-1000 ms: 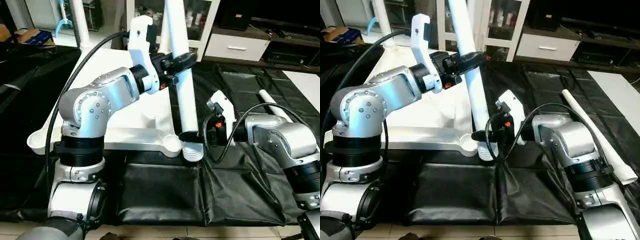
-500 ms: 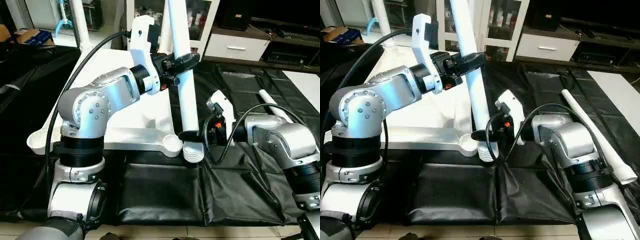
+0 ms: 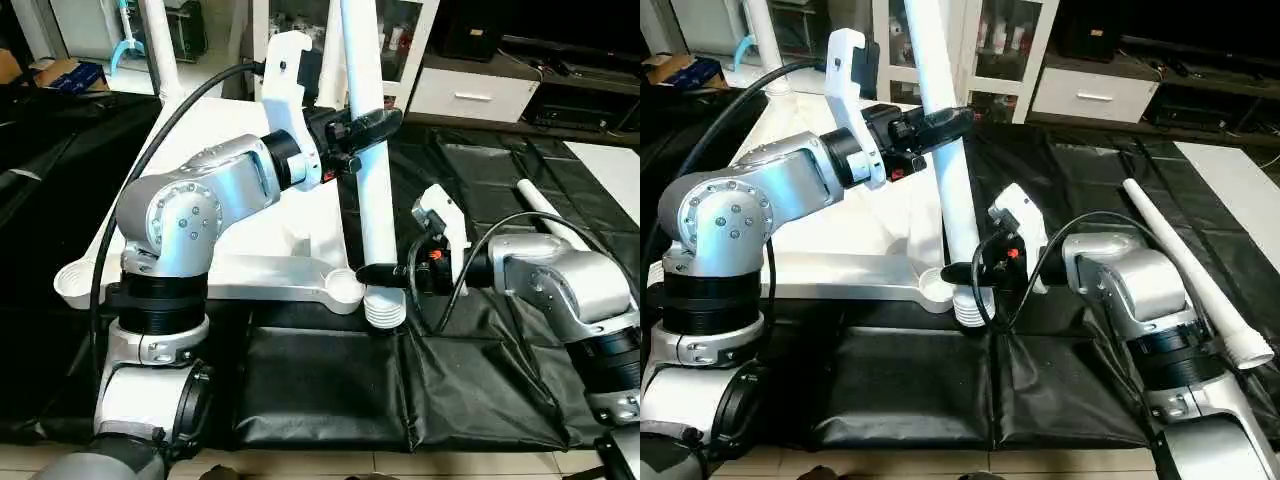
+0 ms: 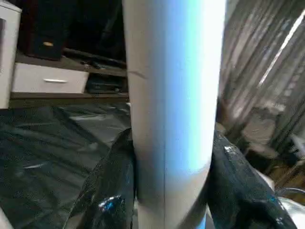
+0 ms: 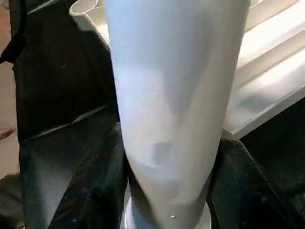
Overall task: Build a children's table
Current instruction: Pick table leg
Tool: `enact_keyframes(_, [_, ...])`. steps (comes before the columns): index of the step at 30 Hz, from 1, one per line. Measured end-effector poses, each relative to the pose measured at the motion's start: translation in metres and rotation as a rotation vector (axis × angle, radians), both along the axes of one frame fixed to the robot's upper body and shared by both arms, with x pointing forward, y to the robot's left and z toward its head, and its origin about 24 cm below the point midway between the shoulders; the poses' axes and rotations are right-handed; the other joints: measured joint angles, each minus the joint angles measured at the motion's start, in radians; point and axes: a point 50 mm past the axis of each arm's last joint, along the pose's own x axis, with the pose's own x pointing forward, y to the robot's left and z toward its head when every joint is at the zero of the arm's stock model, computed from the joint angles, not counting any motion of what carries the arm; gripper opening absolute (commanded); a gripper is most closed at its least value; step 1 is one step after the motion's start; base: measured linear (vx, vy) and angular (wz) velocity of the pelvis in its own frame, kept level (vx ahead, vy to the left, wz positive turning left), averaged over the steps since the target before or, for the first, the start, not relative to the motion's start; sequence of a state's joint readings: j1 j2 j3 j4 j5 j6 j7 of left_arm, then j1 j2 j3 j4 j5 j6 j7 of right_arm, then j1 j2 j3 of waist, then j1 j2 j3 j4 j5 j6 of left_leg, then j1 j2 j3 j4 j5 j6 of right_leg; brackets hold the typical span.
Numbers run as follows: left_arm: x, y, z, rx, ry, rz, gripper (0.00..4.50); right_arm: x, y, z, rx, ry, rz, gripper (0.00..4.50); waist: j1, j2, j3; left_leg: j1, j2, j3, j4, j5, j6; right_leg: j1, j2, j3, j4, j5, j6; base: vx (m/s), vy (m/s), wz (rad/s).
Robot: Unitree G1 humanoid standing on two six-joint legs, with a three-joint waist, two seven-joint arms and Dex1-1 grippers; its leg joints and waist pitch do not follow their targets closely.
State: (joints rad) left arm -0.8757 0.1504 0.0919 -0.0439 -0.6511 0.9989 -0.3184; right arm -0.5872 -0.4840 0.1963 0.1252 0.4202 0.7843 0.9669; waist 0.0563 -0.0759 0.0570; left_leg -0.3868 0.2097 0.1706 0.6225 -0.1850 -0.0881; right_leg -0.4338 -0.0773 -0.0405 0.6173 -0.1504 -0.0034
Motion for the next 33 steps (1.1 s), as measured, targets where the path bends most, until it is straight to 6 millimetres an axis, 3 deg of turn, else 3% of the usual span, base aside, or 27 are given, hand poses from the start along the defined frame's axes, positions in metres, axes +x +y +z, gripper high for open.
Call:
enact_keyframes(6, [0.002,0.014,0.002,0.018,-0.027,0.029,2.82,0.020,-0.017,0.008,0.107,-0.082,-0.264,1.88,-0.001,0.000,0.000,0.000,0.000,0.000,0.000,0.000,-0.001,0.000,0.000,0.000,0.000,0.000,0.000,0.000,0.000,0.00])
enact_keyframes(11, [-0.004,0.039,-0.001,0.082,-0.104,-0.030,2.84,0.028,-0.030,0.010,0.156,-0.119,-0.403,1.88,-0.006,0.002,0.000,0.001,0.000,0.000,0.000,0.001,-0.001,0.000,0.000,0.000,0.000,0.000,0.000,0.000,0.000,0.00])
enact_keyframes(13, [-0.007,0.048,-0.011,0.138,-0.121,-0.069,2.84,0.028,-0.034,0.012,0.182,-0.145,-0.413,1.88,-0.009,0.002,0.000,0.000,0.000,0.000,-0.001,0.001,-0.001,-0.001,0.000,0.000,0.000,0.000,0.000,0.000,0.000,0.00])
enact_keyframes(16, [-0.009,0.062,-0.037,0.459,-0.218,-0.089,2.84,0.025,-0.034,0.012,0.206,-0.172,-0.398,1.88,-0.015,0.003,0.000,0.001,0.000,0.000,-0.001,0.000,-0.001,0.000,0.000,0.000,0.000,0.000,0.000,0.000,0.000,0.00])
enact_keyframes(18, [-0.008,0.076,-0.071,0.676,-0.197,-0.098,2.84,0.023,-0.036,0.007,0.228,-0.155,-0.422,1.88,-0.019,0.004,0.000,0.002,0.000,0.000,-0.001,0.001,-0.001,0.001,0.000,0.000,0.000,0.000,0.001,0.000,0.000,0.00])
enact_keyframes(21, [-0.013,0.080,-0.113,0.768,-0.119,-0.141,2.84,0.023,-0.037,0.004,0.258,-0.141,-0.444,1.88,-0.018,0.004,0.000,0.000,0.000,0.000,0.000,0.001,-0.002,0.000,0.000,0.001,0.000,0.000,0.000,0.000,0.000,0.00])
enact_keyframes(27, [-0.020,0.070,-0.121,0.743,-0.135,-0.293,2.84,0.022,-0.033,0.005,0.277,-0.142,-0.446,1.88,-0.023,0.004,0.000,0.003,0.000,0.000,-0.001,0.002,-0.004,-0.001,0.000,0.001,0.007,0.000,0.000,0.000,0.000,0.00])
enact_keyframes(33, [-0.018,0.083,-0.151,0.846,-0.079,-0.373,2.84,0.019,-0.033,0.005,0.277,-0.153,-0.439,1.88,-0.027,0.005,0.000,0.004,0.000,-0.001,-0.001,0.002,-0.004,-0.002,0.000,0.001,0.009,-0.003,0.006,0.000,0.000,0.00])
